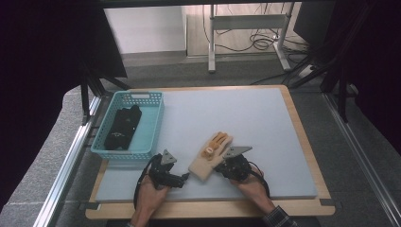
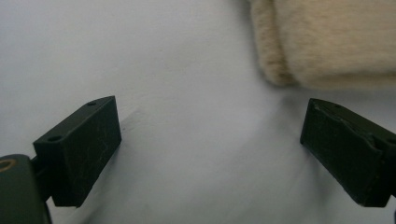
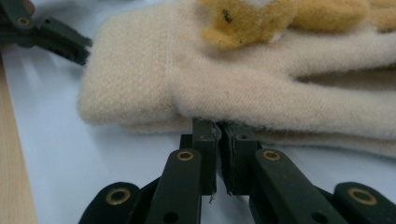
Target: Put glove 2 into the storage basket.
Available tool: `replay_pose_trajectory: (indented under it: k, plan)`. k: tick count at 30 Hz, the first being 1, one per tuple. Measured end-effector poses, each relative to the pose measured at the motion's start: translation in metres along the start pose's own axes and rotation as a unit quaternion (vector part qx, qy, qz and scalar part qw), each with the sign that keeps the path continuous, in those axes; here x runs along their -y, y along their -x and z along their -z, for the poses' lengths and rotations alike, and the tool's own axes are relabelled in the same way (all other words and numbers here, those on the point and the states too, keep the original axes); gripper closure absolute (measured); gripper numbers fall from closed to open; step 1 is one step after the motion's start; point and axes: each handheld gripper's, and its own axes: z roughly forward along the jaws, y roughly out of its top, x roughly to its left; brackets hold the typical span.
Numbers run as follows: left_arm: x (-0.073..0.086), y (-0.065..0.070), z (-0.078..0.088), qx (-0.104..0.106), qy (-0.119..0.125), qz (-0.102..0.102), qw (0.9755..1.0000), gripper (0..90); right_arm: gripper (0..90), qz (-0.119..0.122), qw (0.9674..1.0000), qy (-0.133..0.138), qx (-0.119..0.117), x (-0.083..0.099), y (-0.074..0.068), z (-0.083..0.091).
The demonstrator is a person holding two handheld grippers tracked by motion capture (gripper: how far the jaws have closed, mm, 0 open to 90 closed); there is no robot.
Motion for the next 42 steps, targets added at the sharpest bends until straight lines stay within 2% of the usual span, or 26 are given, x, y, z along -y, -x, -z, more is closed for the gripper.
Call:
replay_pose_trajectory:
  k: [5,8,11,16,20,27,32,36,42]
  plan:
    - [0.000,0.000,0.000,0.001,-0.001,-0.002,1.0000,4.8,83.2,-0.003,0.9999,0.010,-0.001,-0.002,0.000,-0.006]
    - [0.000,0.000,0.000,0.001,0.000,-0.002,1.0000,4.8,81.8,0.006,0.9999,0.010,0.003,-0.002,-0.002,-0.005]
    - [0.000,0.000,0.000,0.001,0.000,-0.002,1.0000,4.7,79.2,0.020,0.9997,0.011,0.011,0.000,-0.004,0.000]
    - [0.000,0.000,0.000,0.002,0.000,-0.002,1.0000,4.7,73.6,0.018,0.9993,0.019,0.027,0.003,0.001,0.013]
    - [0.000,0.000,0.000,0.002,0.000,-0.002,1.0000,4.7,67.0,0.015,0.9984,0.021,0.051,0.008,0.009,0.027]
    - [0.000,0.000,0.000,0.002,0.000,-0.002,1.0000,4.7,53.8,-0.011,0.9956,0.026,0.089,0.024,0.028,0.052]
    - [0.000,0.000,0.000,0.001,0.000,-0.002,1.0000,4.7,42.1,-0.027,0.9925,0.025,0.117,0.036,0.041,0.066]
    - [0.000,0.000,0.000,0.001,0.000,-0.002,1.0000,4.7,34.5,-0.035,0.9896,0.020,0.138,0.045,0.052,0.075]
    - [0.000,0.000,0.000,0.001,0.000,-0.002,1.0000,4.7,28.4,-0.048,0.9870,0.012,0.153,0.057,0.063,0.079]
